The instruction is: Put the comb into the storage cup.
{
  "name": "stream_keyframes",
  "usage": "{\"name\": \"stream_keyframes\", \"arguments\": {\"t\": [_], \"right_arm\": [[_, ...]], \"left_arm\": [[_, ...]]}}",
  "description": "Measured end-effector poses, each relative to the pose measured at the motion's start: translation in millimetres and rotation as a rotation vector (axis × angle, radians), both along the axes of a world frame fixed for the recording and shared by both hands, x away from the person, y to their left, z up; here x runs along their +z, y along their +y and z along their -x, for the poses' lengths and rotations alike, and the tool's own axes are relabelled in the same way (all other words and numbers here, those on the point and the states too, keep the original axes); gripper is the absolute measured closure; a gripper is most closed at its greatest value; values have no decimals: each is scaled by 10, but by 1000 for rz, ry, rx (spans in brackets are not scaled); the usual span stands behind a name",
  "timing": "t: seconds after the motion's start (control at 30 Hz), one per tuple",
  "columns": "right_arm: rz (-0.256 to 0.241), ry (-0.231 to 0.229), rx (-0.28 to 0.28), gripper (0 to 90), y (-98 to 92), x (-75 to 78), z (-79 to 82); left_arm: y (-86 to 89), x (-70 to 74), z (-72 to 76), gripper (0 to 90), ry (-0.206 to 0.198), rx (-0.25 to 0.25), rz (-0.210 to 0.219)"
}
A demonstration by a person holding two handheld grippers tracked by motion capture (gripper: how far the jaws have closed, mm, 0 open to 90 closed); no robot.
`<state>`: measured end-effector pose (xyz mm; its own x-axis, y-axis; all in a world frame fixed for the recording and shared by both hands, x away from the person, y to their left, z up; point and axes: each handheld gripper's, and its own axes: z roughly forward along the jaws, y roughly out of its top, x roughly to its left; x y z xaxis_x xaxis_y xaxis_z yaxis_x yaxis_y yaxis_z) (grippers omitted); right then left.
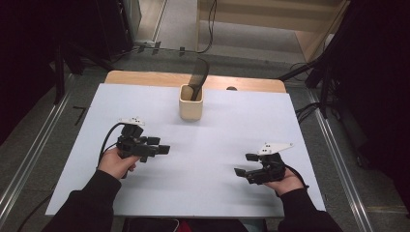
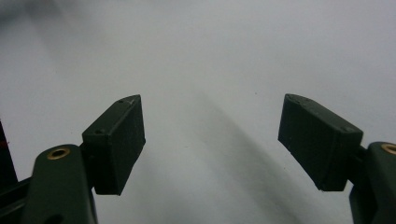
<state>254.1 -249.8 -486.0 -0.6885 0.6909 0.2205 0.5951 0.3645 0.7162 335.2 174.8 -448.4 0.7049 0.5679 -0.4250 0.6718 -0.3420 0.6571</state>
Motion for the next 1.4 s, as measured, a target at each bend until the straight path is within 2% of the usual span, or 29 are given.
{"name": "stream_keyframes", "arguments": {"t": [0.67,0.83,1.4], "right_arm": [[3,8,-12,212,-14,-9,-9],[5,9,-13,212,-21,-12,-13],[6,12,-24,212,-37,-17,-14]], "left_arm": [[74,-71,238,313,2,-14,-29],[110,-80,300,313,-3,-19,-54],[241,-96,439,313,-19,-23,-96]]}}
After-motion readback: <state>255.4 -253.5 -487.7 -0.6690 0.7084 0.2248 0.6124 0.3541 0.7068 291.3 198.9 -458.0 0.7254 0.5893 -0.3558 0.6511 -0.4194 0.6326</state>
